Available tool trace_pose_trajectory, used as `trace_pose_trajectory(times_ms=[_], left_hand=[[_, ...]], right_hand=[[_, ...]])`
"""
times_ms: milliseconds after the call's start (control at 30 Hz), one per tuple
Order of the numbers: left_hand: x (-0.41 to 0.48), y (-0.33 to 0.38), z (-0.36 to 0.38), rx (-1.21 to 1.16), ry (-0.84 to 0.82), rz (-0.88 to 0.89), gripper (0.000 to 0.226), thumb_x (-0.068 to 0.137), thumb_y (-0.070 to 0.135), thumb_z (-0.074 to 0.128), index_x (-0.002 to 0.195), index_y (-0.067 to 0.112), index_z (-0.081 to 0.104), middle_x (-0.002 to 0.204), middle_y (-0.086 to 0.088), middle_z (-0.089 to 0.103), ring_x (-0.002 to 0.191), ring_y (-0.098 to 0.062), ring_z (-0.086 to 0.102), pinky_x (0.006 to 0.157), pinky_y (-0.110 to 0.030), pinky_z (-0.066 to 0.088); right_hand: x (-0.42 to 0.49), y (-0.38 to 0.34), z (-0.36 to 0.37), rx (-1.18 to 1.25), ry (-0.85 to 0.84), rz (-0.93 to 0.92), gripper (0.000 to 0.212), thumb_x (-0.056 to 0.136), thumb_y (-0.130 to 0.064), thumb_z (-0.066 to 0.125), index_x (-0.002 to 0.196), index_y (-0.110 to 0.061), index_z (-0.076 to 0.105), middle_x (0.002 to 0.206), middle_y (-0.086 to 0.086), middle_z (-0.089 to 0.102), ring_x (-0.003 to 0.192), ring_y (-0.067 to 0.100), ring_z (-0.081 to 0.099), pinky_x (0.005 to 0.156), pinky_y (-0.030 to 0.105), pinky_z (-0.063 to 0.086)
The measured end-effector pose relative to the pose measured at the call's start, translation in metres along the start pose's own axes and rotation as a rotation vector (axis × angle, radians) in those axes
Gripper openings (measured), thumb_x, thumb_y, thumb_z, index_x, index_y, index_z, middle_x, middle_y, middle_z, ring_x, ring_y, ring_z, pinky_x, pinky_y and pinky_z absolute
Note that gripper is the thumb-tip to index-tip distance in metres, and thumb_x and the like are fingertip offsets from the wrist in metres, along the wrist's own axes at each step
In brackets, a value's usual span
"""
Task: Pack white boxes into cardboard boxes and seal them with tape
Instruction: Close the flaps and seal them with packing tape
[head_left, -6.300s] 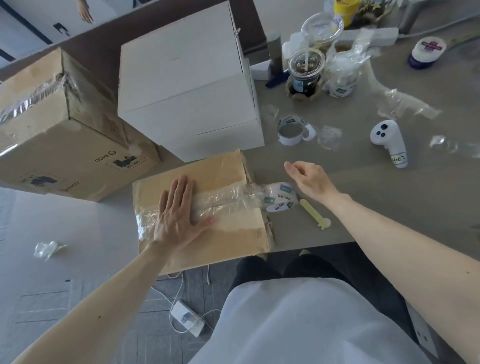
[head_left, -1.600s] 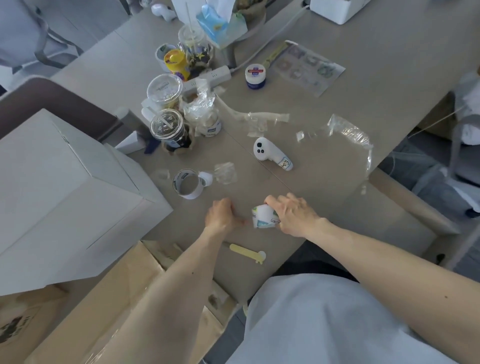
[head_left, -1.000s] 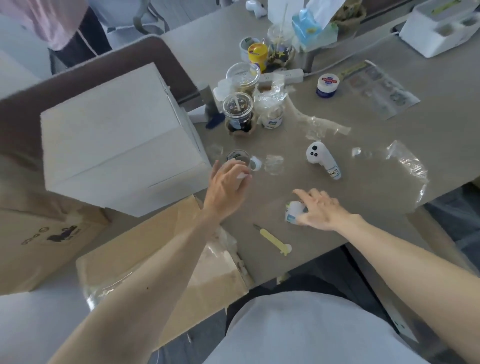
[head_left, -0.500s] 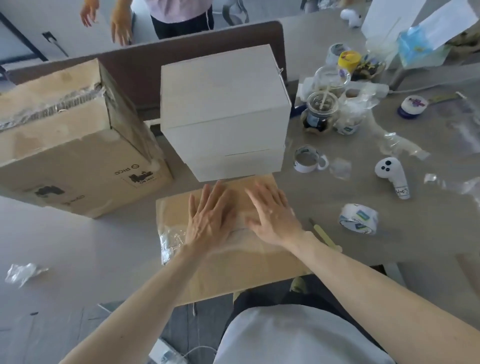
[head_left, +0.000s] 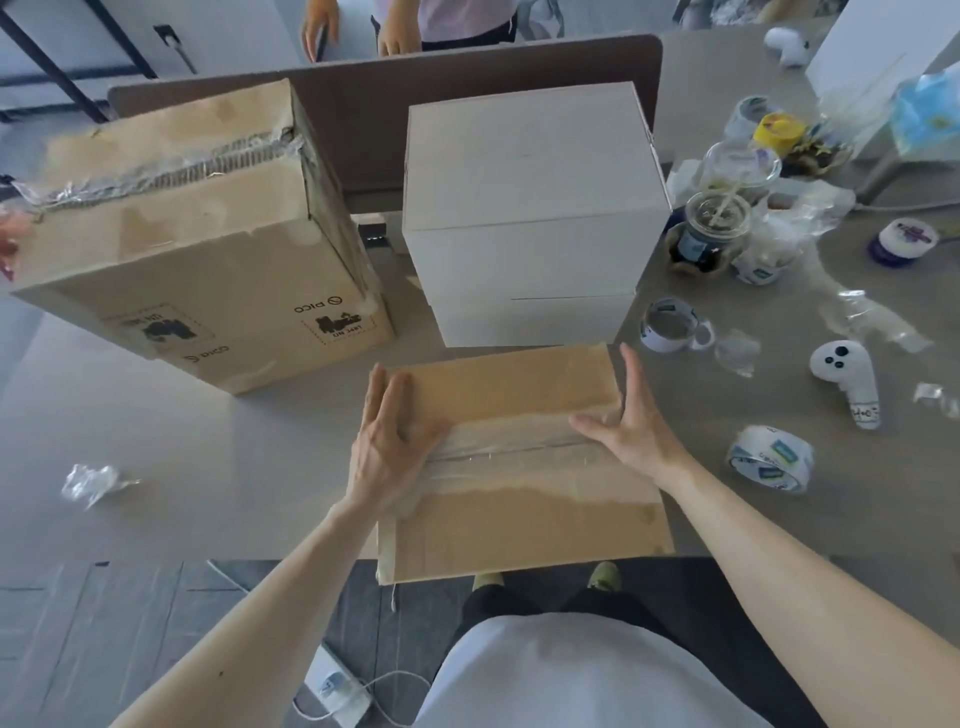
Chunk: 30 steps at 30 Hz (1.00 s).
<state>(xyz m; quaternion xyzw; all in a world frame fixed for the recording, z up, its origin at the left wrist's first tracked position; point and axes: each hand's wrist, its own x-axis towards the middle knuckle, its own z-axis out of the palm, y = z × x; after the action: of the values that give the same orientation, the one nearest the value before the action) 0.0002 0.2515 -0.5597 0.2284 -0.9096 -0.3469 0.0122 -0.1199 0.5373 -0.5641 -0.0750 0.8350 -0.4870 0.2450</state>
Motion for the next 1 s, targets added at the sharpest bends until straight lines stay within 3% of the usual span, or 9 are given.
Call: trace_pose_trajectory(times_ms=[67, 200, 333, 467, 567, 667, 800, 900, 1000], left_hand=[[0.0, 0.0, -0.001, -0.093, 0.007, 0.008, 0.082, 0.083, 0.047, 0.074, 0.151, 0.034, 0.03, 0.162, 0.018, 0.011, 0.134, 0.021, 0.012, 0.101, -0.03, 0.037], [-0.001, -0.003, -0.002, -0.34, 0.006, -0.079, 0.107, 0.079, 0.047, 0.078, 0.158, 0.035, 0.007, 0.164, 0.016, 0.005, 0.138, 0.009, 0.026, 0.113, -0.026, 0.032], [0.001, -0.004, 0.001, -0.582, -0.015, -0.222, 0.109, 0.081, 0.029, 0.075, 0.157, 0.038, -0.003, 0.145, 0.003, 0.043, 0.056, -0.001, 0.059, 0.048, -0.021, 0.052], [0.005, -0.01, -0.001, -0.683, -0.014, -0.294, 0.104, 0.08, 0.053, 0.075, 0.152, 0.05, 0.0, 0.164, 0.015, 0.01, 0.142, -0.033, 0.036, 0.111, -0.062, 0.034], [0.005, -0.008, 0.0, -0.767, -0.031, -0.418, 0.085, 0.091, 0.062, 0.051, 0.156, 0.042, 0.002, 0.166, -0.004, 0.01, 0.149, -0.029, 0.024, 0.119, -0.051, 0.025], [0.006, -0.007, -0.002, -1.005, -0.138, -0.581, 0.073, 0.095, 0.071, 0.026, 0.146, 0.022, 0.047, 0.137, -0.015, 0.059, 0.12, -0.033, 0.061, 0.095, -0.045, 0.053], [0.007, -0.01, -0.004, -0.982, -0.17, -0.617, 0.089, 0.086, 0.085, 0.021, 0.133, 0.02, 0.059, 0.103, -0.019, 0.073, 0.086, -0.034, 0.072, 0.064, -0.038, 0.059], [0.005, -0.019, -0.007, -0.619, -0.032, -0.483, 0.099, 0.068, 0.099, 0.031, 0.15, 0.041, 0.032, 0.13, -0.018, 0.06, 0.112, -0.045, 0.06, 0.094, -0.055, 0.051], [-0.011, -0.009, -0.016, -0.323, 0.014, -0.155, 0.093, 0.076, 0.082, 0.041, 0.155, 0.038, 0.019, 0.165, 0.006, 0.016, 0.147, -0.013, 0.021, 0.114, -0.04, 0.02]], right_hand=[[0.002, 0.006, -0.001, 0.18, -0.035, 0.057, 0.115, 0.078, -0.033, 0.08, 0.153, -0.038, -0.007, 0.162, -0.011, 0.004, 0.146, 0.011, 0.016, 0.114, 0.033, 0.023], [0.01, 0.014, 0.0, 0.396, -0.11, 0.107, 0.121, 0.075, -0.027, 0.082, 0.151, -0.043, -0.011, 0.157, -0.008, 0.021, 0.129, 0.008, 0.045, 0.092, 0.018, 0.043], [0.016, 0.018, 0.001, 0.515, -0.143, 0.205, 0.143, 0.05, -0.057, 0.09, 0.149, -0.046, -0.012, 0.153, 0.0, 0.036, 0.132, 0.015, 0.045, 0.11, 0.039, 0.031], [0.02, 0.018, 0.005, 0.53, -0.103, 0.264, 0.119, 0.07, -0.061, 0.074, 0.153, -0.041, -0.009, 0.131, -0.011, 0.06, 0.144, 0.015, 0.027, 0.113, 0.035, 0.015], [0.027, 0.013, 0.005, 0.578, -0.011, 0.268, 0.098, 0.086, -0.064, 0.054, 0.156, -0.026, -0.003, 0.138, -0.018, 0.051, 0.139, 0.013, 0.033, 0.112, 0.027, 0.017], [0.037, 0.031, 0.004, 0.59, -0.022, 0.303, 0.099, 0.083, -0.076, 0.049, 0.156, -0.019, 0.013, 0.16, -0.005, 0.023, 0.148, 0.015, 0.019, 0.122, 0.038, 0.011], [0.031, 0.02, 0.004, 0.457, -0.053, 0.287, 0.068, 0.098, -0.066, 0.022, 0.131, -0.018, 0.058, 0.117, -0.007, 0.067, 0.119, 0.01, 0.059, 0.105, 0.026, 0.043], [0.019, 0.006, -0.004, 0.156, 0.052, 0.214, 0.088, 0.082, -0.085, 0.022, 0.153, -0.033, 0.022, 0.152, -0.003, 0.035, 0.147, 0.021, 0.02, 0.12, 0.049, 0.014], [0.0, -0.001, -0.008, -0.172, 0.051, 0.055, 0.08, 0.084, -0.073, 0.035, 0.151, -0.046, 0.001, 0.163, -0.009, -0.006, 0.15, 0.026, 0.004, 0.118, 0.057, 0.012]])
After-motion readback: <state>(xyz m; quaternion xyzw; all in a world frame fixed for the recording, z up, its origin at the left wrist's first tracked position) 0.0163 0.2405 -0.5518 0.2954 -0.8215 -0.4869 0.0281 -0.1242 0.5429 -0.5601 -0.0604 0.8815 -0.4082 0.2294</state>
